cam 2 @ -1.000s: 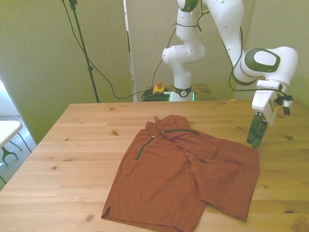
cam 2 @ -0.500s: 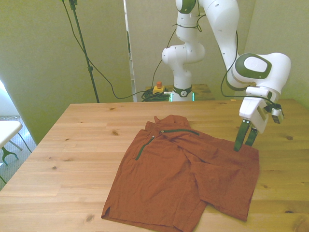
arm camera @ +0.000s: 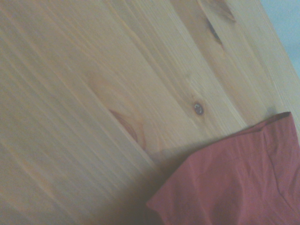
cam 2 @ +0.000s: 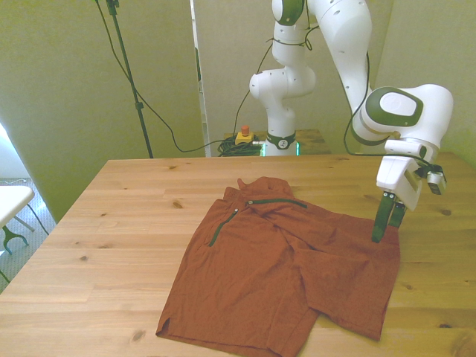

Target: Fold the shorts

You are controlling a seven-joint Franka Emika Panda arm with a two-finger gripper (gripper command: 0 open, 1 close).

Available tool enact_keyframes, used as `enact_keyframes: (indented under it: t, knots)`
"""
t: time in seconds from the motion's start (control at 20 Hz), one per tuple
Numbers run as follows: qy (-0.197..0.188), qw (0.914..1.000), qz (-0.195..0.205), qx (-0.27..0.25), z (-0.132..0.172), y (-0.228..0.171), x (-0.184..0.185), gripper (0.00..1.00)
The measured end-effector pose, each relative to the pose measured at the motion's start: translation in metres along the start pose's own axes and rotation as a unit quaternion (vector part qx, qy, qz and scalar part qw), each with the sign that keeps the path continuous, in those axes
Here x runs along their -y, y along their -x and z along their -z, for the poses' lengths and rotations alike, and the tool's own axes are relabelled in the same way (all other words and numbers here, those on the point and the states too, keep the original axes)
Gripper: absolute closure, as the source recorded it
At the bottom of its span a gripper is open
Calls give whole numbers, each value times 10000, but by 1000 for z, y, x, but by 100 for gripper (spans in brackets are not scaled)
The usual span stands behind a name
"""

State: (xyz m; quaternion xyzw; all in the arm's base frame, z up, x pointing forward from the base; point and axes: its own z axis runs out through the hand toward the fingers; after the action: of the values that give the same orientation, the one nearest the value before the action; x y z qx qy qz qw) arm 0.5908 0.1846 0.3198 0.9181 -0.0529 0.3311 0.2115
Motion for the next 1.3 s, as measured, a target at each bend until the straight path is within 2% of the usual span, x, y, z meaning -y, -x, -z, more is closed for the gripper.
enact_keyframes:
  t: [0.85, 1.1, 1.3]
  knots:
    - [-9, 9999, 154, -65, -5, 11, 13, 100]
    - [29, 9997, 17, -231, 12, -5, -6, 100]
    - [161, 9986, -252, -445, 27, -33, -44, 100]
